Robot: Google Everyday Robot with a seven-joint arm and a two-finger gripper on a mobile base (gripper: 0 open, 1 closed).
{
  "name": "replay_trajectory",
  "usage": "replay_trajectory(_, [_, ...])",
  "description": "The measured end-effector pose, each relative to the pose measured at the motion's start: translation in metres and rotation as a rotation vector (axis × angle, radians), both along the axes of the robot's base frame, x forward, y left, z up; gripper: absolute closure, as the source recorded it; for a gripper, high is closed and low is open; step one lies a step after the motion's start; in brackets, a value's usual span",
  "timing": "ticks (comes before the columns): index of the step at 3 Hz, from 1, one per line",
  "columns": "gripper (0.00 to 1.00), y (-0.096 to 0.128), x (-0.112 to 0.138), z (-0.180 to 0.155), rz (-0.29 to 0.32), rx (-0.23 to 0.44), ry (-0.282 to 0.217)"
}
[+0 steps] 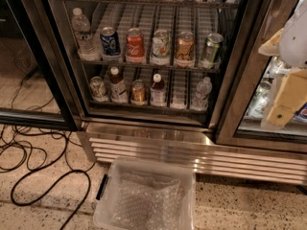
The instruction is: Pick redbull can from top shelf of fridge
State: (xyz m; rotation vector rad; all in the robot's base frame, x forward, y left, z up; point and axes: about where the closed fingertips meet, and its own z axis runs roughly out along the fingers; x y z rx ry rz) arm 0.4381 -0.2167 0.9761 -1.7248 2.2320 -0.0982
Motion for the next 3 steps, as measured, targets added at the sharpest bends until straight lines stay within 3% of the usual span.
replay_trajectory(1, [0.0,0.0,0.0,0.0,0.0,0.0,0.0])
replay_trajectory(2, [0.0,0.003,0.014,-0.002,-0.084,0.053,-0.019])
replay_trajectory(3, [0.0,0.0,0.036,-0.011,-0.215,0.135,-0.022])
